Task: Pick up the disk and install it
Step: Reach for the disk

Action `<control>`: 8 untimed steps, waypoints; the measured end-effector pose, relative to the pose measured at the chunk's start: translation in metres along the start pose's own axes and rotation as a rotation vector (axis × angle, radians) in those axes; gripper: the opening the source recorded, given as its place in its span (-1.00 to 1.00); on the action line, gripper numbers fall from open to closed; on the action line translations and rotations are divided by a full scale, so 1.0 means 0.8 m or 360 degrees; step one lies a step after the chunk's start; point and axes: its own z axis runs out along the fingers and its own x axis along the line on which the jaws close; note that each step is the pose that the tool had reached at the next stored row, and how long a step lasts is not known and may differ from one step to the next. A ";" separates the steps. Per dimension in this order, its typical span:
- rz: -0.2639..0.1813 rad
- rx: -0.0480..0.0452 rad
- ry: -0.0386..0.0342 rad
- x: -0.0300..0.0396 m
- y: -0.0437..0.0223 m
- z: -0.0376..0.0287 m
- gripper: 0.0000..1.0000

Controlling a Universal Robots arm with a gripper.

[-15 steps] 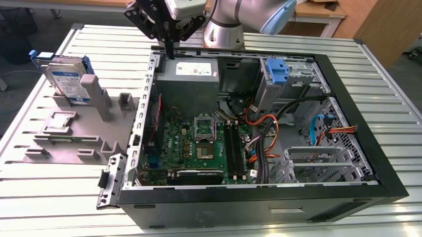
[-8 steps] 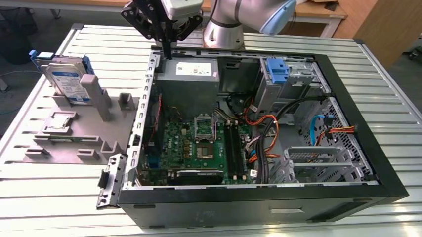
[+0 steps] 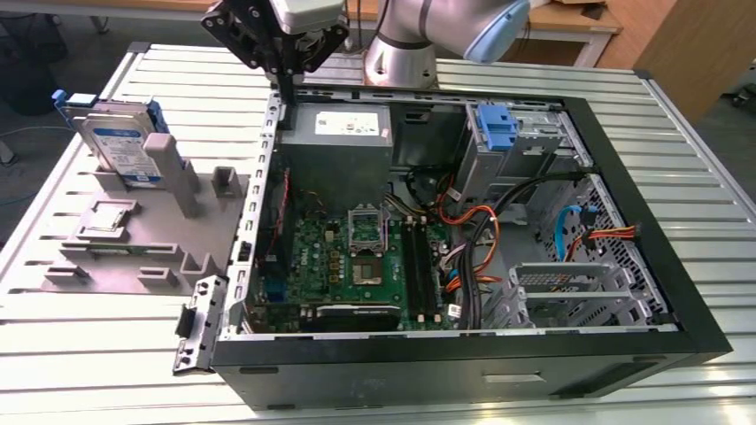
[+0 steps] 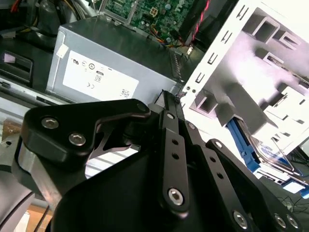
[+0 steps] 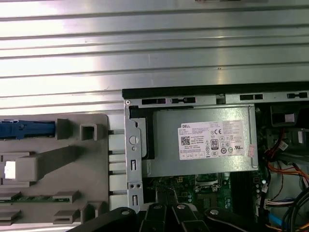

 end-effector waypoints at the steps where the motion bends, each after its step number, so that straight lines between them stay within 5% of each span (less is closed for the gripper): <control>1: 0.0000 0.0000 0.0000 0.0022 0.0003 0.0000 -0.80; 8: 0.0007 0.0000 0.0000 0.0168 0.0015 0.0006 -0.80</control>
